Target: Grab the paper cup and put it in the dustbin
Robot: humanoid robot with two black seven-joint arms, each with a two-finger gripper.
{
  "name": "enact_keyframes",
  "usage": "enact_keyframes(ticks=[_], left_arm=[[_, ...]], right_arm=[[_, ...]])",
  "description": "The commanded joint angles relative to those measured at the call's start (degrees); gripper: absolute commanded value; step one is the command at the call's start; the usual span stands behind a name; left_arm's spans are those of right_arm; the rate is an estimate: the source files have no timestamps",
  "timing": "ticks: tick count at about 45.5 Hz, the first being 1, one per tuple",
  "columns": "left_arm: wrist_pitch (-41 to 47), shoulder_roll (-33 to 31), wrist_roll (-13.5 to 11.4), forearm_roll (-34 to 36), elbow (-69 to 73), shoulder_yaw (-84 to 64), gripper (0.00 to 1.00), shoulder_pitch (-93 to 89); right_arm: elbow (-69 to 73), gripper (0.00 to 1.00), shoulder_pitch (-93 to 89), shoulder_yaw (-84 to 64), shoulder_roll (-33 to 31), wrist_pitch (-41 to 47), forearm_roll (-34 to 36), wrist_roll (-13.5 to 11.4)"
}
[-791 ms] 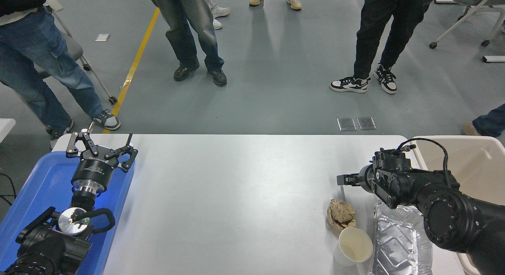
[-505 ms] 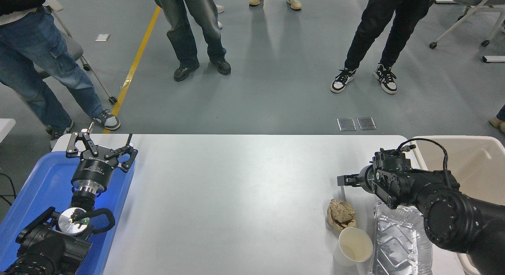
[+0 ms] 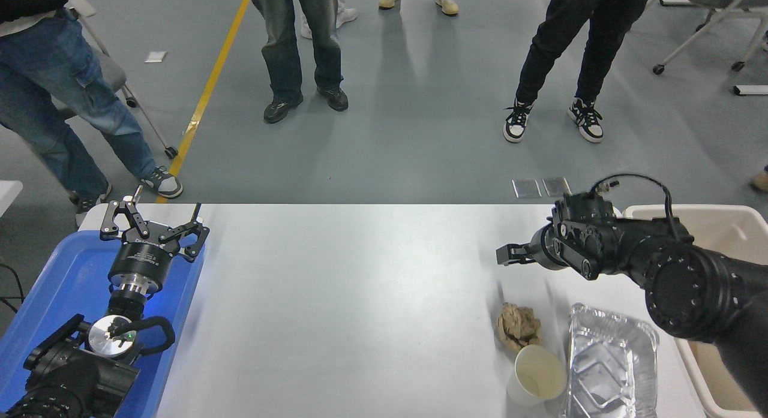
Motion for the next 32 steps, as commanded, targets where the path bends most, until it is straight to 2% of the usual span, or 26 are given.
enact_keyframes(ticks=[1, 8, 12, 22, 32], left_arm=[[0.0, 0.0, -0.1, 0.0, 0.0, -0.1, 0.99, 0.0], [0.0, 0.0, -0.1, 0.0, 0.0, -0.1, 0.99, 0.0], [0.0, 0.0, -0.1, 0.0, 0.0, -0.1, 0.99, 0.0], [0.0, 0.1, -0.1, 0.0, 0.0, -0.1, 0.99, 0.0], [0.0, 0.2, -0.1, 0.0, 0.0, -0.2, 0.99, 0.0]], right_arm=[[22.6, 1.0, 16.0, 1.5, -9.4, 2.2, -0.2, -0.2], [35.0, 1.0, 28.6, -2.3, -14.7, 4.8, 0.1, -0.2], [42.8, 1.0, 37.6, -7.2, -14.9, 5.6, 1.2, -0.1], [57.8, 1.0, 54.2, -13.9, -14.5, 9.4, 9.7, -0.2], [65.5, 1.0, 64.5, -19.0, -13.7, 11.7, 14.0, -0.2]])
